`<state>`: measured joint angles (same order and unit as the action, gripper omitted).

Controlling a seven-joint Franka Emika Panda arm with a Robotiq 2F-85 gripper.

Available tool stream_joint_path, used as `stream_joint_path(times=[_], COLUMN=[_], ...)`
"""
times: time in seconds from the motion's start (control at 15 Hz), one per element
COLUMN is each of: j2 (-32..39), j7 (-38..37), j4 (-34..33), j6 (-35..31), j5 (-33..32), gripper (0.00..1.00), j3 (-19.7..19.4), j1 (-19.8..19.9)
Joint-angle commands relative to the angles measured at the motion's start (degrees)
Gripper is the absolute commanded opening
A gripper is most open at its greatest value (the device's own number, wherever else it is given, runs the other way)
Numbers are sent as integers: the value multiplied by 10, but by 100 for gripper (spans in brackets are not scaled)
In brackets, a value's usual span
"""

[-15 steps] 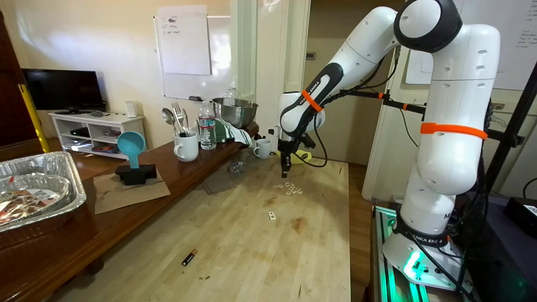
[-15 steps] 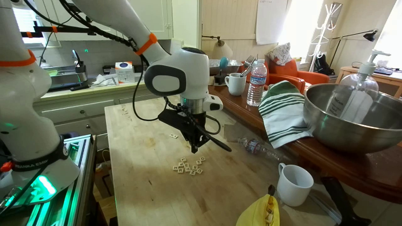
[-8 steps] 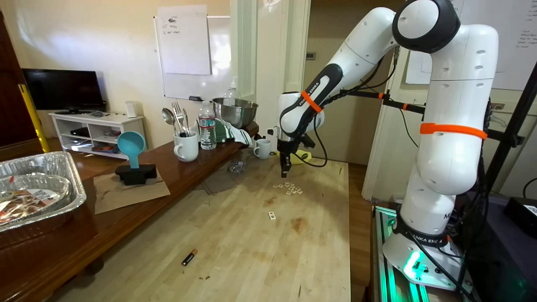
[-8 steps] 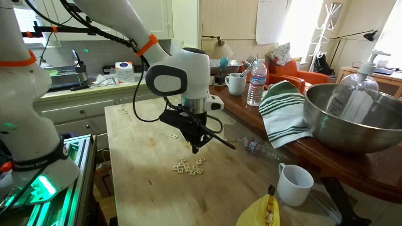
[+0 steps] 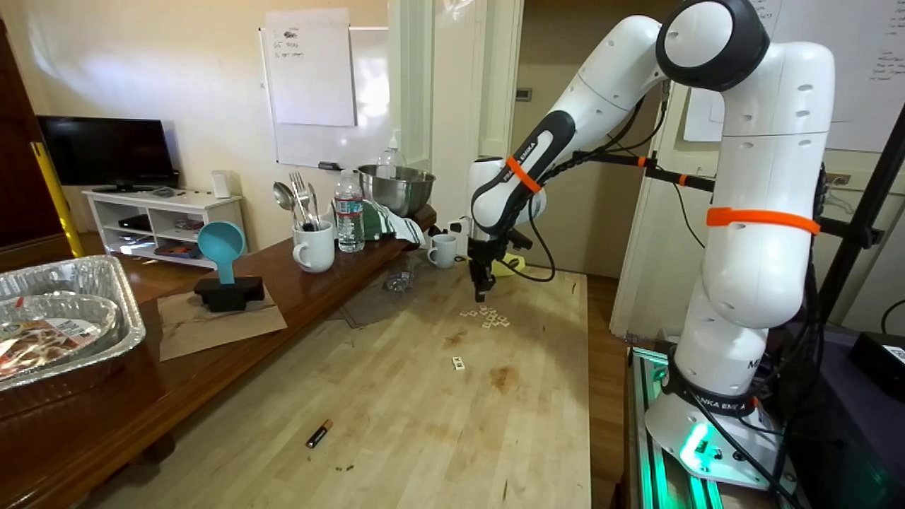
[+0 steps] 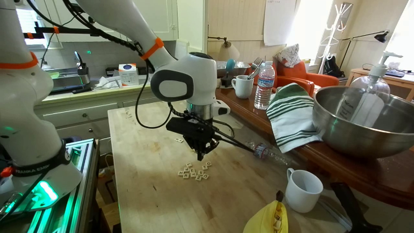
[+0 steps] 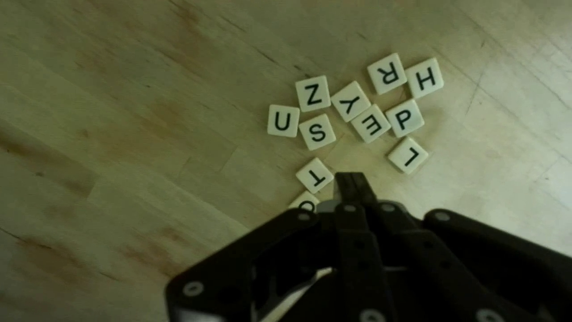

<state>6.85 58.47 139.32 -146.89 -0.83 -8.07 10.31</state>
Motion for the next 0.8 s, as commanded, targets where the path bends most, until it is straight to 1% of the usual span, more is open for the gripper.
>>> stream_joint_path(times=[0.0,0.27,0.4,0.73], j2=[29,45,54,70], j7=[86,146,165,189], j4=[-17,-26,-30,-33], j6=[-14,-33,-46,-56], j5=[41,94,106,100], gripper=[0,0,0,0], j3=[12,24,28,35], j1=[19,31,36,44])
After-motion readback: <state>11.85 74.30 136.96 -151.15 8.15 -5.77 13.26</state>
